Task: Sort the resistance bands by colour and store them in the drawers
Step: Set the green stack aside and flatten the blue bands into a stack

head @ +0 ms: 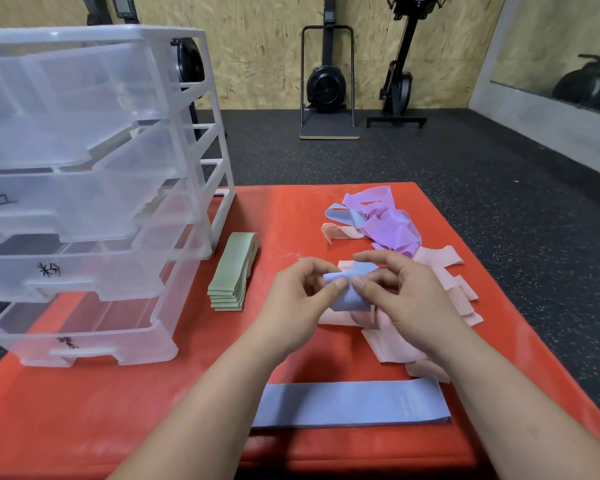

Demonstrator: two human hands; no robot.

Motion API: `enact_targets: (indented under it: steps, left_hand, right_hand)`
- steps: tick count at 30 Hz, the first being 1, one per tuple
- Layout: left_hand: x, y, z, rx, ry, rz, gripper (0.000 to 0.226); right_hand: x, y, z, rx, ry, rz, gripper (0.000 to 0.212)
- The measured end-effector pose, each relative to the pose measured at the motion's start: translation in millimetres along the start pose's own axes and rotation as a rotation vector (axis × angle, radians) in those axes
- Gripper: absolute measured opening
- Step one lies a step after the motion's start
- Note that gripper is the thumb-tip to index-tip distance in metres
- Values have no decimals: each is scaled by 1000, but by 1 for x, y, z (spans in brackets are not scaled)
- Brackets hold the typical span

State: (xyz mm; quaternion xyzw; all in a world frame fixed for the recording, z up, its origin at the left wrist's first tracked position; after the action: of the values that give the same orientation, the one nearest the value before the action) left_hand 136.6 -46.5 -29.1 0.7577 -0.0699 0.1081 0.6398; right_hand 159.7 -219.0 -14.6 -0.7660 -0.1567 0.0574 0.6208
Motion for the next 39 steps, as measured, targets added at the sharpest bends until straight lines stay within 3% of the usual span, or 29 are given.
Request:
enact_targets:
  steps: [3, 6, 10, 13, 20, 26, 33, 39]
  left_hand:
    - [-2, 6, -6, -31, 36, 16, 9]
    - [-3, 3, -6, -29, -3, -8, 17]
    - [-2, 6, -12, 72, -18, 39, 7]
    - [0, 12, -27, 126, 97, 97, 9]
    - [-2, 10, -84, 25, 475, 117, 9]
    - [-4, -7, -101, 46, 549, 7, 7]
    - [-5, -23, -112, 131, 572, -104, 5]
    - [-18, -28, -113, 38, 480, -207, 6]
  right_hand:
    - [-1, 10, 12, -204, -99, 27, 27]
    - [-2, 7, 7, -561, -9, -117, 13]
    - [-6, -3, 13, -629, -53, -175, 11]
    - [-1, 10, 3, -675, -57, -117, 15]
    - [10, 20, -51, -860, 125, -53, 17]
    - [9, 18, -85, -750, 179, -16, 20]
    - [-2, 23, -108, -176, 302, 126, 26]
    - [-22, 24, -104, -24, 273, 187, 22]
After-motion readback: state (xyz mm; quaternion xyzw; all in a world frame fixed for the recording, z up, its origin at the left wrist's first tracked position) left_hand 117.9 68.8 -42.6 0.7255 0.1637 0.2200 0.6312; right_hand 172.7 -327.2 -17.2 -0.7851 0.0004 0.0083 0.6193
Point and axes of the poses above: each hand's wrist, its own x-axis towards the middle knuckle, its own z-axis out of the palm, y = z × x, the point moved 9 cm from there along x, towards the middle knuckle, and after that the axes turned 3 degrees about z, right-handed, at the moved point
